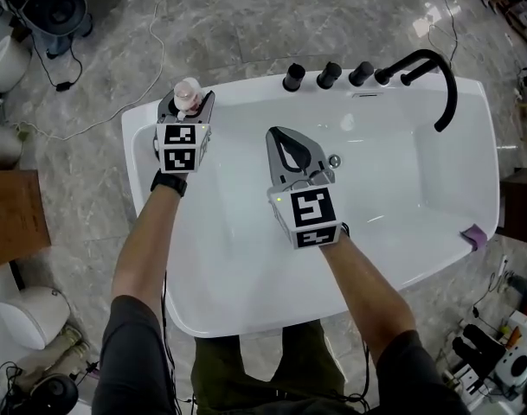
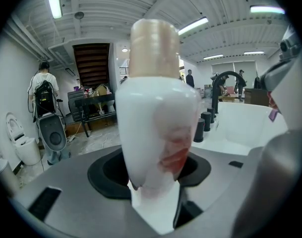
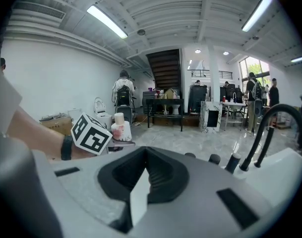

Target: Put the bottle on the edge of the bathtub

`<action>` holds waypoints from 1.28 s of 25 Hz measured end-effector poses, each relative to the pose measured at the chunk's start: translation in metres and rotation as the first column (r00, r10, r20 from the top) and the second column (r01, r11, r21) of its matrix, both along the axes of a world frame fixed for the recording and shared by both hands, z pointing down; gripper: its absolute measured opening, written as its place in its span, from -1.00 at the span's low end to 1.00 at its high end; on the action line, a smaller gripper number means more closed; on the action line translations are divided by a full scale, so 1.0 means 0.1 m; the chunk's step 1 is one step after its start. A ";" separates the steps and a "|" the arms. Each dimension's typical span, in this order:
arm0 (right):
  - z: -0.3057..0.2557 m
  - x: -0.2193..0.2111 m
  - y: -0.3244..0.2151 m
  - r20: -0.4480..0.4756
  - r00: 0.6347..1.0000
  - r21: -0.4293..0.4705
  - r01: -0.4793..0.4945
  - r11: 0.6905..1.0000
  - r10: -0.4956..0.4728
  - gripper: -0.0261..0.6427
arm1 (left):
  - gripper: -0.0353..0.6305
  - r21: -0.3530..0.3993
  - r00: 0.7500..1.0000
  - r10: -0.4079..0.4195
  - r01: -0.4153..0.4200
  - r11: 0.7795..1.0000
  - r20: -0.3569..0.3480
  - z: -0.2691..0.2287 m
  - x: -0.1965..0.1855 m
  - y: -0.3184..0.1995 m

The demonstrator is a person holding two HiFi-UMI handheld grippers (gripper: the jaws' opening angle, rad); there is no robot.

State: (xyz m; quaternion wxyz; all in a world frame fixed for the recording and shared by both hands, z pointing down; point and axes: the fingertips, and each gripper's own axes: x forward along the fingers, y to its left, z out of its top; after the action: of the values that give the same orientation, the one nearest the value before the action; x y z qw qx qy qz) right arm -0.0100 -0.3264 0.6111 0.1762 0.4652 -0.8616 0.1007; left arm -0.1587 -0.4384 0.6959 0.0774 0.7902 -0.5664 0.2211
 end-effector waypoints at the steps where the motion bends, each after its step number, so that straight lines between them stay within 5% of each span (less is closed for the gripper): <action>1: 0.04 0.02 0.01 -0.003 1.000 -0.005 -0.002 1.000 0.002 -0.92 | -0.20 0.003 1.000 -0.001 0.001 1.000 -0.001 0.02 0.01 -0.02; 15: 0.43 0.24 0.15 -0.037 0.999 -0.054 -0.017 0.998 0.015 -0.92 | -0.21 0.006 0.996 -0.068 0.069 0.998 -0.060 0.22 -0.07 -0.27; 23: 0.55 0.32 0.19 -0.050 0.999 -0.067 -0.021 0.998 0.018 -0.92 | -0.21 0.037 0.981 -0.121 0.128 0.991 -0.152 0.21 -0.17 -0.34; 32: 0.66 0.33 0.22 -0.048 0.999 -0.091 -0.012 0.996 0.008 -0.92 | -0.19 0.072 0.983 -0.122 0.133 0.989 -0.138 0.21 -0.14 -0.37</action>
State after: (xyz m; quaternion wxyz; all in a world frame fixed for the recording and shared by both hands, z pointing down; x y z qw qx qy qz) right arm 0.0227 -0.3048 0.6767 0.2170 0.4631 -0.8494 0.1298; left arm -0.1728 -0.4757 0.7172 0.0969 0.7677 -0.6179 0.1394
